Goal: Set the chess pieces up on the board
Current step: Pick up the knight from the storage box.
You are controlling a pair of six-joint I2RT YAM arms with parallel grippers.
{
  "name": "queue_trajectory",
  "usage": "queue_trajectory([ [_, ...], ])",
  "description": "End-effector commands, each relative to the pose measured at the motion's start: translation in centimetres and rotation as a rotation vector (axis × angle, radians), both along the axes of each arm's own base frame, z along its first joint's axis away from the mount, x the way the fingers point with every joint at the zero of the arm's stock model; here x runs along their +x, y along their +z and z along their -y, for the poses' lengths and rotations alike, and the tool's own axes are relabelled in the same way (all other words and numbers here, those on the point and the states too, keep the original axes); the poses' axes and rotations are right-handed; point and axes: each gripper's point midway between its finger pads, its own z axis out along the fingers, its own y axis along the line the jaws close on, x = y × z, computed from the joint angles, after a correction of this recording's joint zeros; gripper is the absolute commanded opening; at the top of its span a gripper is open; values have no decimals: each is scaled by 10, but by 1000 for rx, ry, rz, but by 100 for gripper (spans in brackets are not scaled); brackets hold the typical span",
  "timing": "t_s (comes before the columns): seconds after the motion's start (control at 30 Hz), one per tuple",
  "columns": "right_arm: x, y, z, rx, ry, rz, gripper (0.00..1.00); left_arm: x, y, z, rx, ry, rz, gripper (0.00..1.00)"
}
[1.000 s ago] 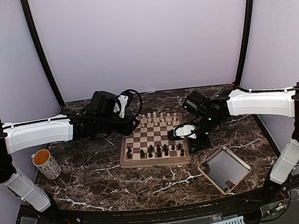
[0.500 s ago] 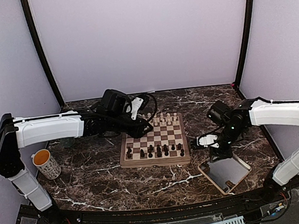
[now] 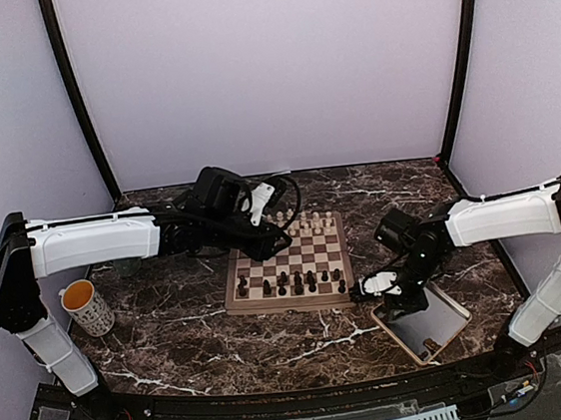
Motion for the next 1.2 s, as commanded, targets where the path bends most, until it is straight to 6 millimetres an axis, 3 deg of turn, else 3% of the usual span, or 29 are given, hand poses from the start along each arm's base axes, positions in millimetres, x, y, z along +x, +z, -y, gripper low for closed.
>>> queue_trajectory([
  [0.0, -3, -7, -10, 13, 43, -4, 27, -3, 4, -5, 10, 4, 12, 33],
  [0.17, -9, -19, -9, -30, 61, -23, 34, -3, 3, -6, 10, 6, 11, 33],
  [0.3, -12, -23, -4, -58, 65, -23, 32, -3, 1, -6, 5, 8, 11, 33],
  [0.5, -11, -19, 11, -115, 54, 4, 15, -4, 2, -5, -10, 2, 18, 33],
  [0.77, -7, 27, 4, -7, -17, -65, 10, -20, 8, 3, -38, -91, 73, 33],
  [1.0, 2, 70, -31, 193, -74, -203, 10, -74, 30, 27, -131, -354, 334, 36],
  [1.17, 9, 94, -58, 294, -62, -282, 11, -107, 33, 50, -163, -543, 500, 39],
])
